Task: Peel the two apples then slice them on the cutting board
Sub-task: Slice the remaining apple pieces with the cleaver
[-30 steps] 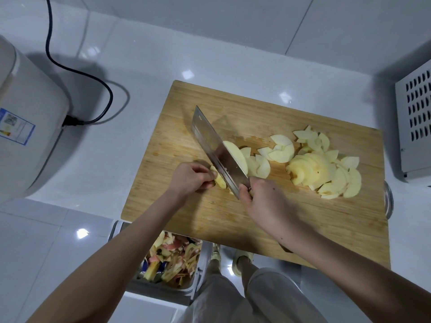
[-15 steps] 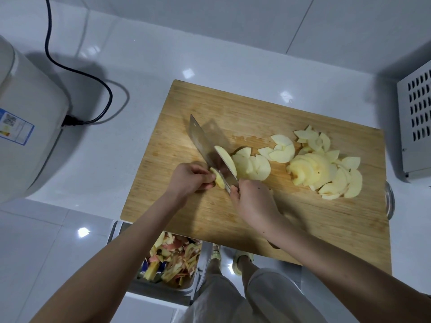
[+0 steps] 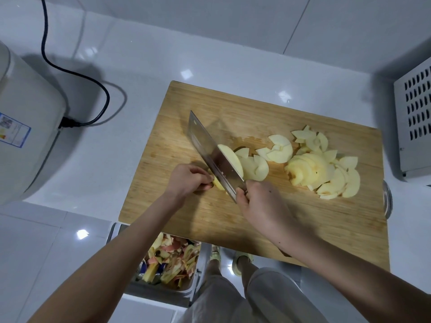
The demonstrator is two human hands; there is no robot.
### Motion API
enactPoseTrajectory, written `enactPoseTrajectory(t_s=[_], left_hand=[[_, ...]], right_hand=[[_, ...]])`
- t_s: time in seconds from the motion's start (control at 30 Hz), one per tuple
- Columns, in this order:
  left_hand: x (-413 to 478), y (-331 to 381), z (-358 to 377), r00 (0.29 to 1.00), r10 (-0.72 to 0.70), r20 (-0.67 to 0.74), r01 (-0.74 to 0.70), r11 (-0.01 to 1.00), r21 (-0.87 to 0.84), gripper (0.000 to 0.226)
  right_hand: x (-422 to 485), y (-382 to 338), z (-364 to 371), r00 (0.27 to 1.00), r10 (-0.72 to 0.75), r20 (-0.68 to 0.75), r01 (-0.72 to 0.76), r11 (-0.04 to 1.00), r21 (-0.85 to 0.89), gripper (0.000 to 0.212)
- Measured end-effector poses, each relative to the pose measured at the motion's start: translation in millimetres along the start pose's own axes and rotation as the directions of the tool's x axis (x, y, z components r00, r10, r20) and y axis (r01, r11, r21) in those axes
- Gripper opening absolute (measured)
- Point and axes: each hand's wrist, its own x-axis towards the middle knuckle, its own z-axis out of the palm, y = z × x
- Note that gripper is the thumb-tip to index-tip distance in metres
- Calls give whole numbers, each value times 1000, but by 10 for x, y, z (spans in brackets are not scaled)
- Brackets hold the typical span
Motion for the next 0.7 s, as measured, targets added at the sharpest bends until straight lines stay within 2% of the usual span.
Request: enactPoseTrajectory(t_s=[0.07,0.23,0.57,0.7], left_hand=[[2,6,1,1000,-2,2,2,1000,-13,2],[10,-2,-5,1000,7,5,-7,1000,-27,4],[23,-18,0,1000,17,-16,-18,1000,-13,12],[6,-6,12,1000,31,-4,-31,999,8,12]], right_hand=[[8,7,24,1000,3,-2,-3,1000,-22,40],[6,0,66,1000,-17,-18,16,999,-50,25],[164,-55,288,1000,15,14,-14,1000,-15,25],[160,-1,272,1000,25,19,-26,999,42,37]])
